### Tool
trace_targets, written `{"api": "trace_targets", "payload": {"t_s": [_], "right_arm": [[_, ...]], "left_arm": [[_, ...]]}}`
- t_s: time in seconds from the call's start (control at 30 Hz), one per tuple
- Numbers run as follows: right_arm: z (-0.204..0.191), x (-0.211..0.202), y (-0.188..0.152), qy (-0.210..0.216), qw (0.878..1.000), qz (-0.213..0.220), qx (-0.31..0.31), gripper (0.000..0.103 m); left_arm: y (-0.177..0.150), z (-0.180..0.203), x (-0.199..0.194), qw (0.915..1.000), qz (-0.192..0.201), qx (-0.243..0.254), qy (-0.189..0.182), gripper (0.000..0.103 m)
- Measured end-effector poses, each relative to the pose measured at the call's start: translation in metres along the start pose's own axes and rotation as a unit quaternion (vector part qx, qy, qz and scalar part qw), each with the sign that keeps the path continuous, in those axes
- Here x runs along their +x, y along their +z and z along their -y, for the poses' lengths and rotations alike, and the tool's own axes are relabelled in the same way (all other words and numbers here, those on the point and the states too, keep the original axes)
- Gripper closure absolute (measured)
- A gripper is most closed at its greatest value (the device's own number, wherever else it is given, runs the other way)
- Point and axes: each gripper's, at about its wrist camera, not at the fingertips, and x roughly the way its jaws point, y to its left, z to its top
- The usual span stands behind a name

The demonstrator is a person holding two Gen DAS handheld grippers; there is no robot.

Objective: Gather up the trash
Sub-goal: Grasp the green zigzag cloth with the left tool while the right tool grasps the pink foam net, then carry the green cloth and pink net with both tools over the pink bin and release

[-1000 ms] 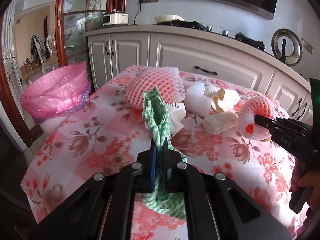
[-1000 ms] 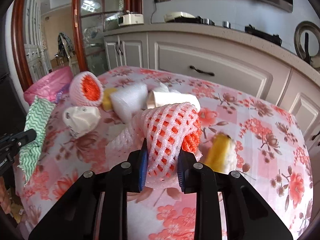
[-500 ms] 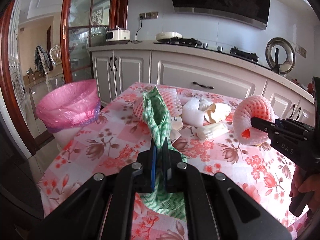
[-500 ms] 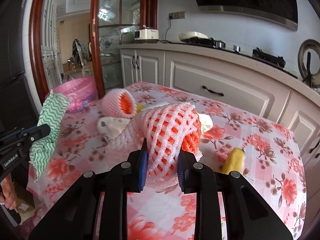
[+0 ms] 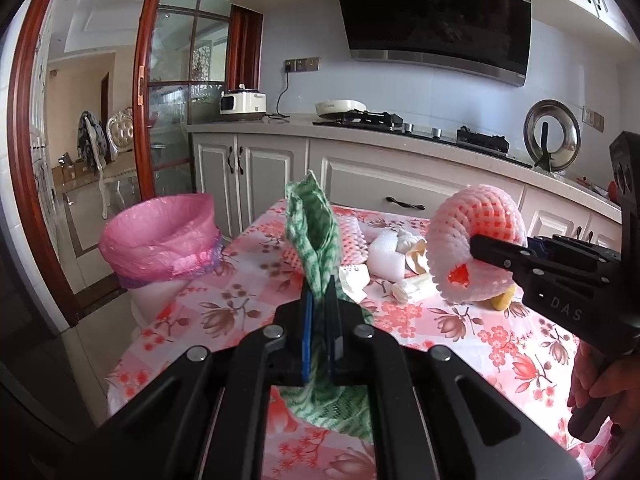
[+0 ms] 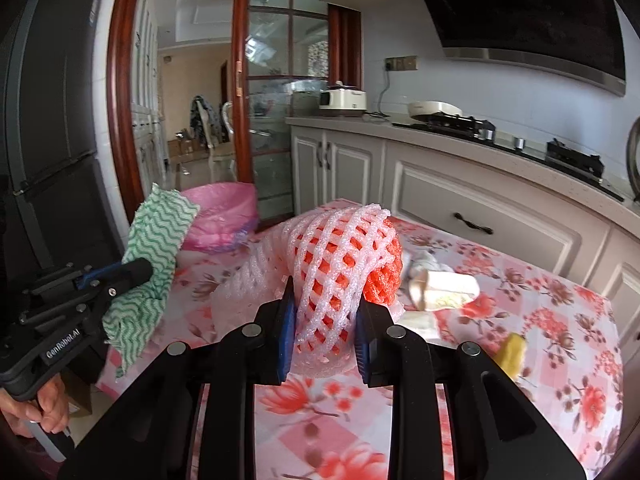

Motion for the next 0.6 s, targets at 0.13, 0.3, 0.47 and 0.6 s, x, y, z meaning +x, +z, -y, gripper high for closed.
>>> {"api": "trace_targets", "payload": {"t_s": [0.13,0.3,0.47,0.6], "right_arm": [[-0.017,0.009,0.007,0.016,1.000,0.001,-0.018,0.078],[-0.039,0.028,0.016,0.049,0.998,-0.008,-0.029,0.078],[-0.059,0.058,0.032,0.072,0.996,-0.008,-0.046,0.078],[-0.073,0.083,0.047,0.094,0.994,-0.007,-0.054,0.078]], "left_arm": [[0.001,-0.014,-0.006,0.9999,0.005,-0.006,0.010,0.098],[0.003,-0.038,-0.005,0.9995,0.007,-0.016,0.026,0.098],[0.008,-0.062,0.001,0.9983,0.010,-0.026,0.050,0.098],[0.013,-0.082,0.010,0.9970,0.016,-0.019,0.073,0.097]]}}
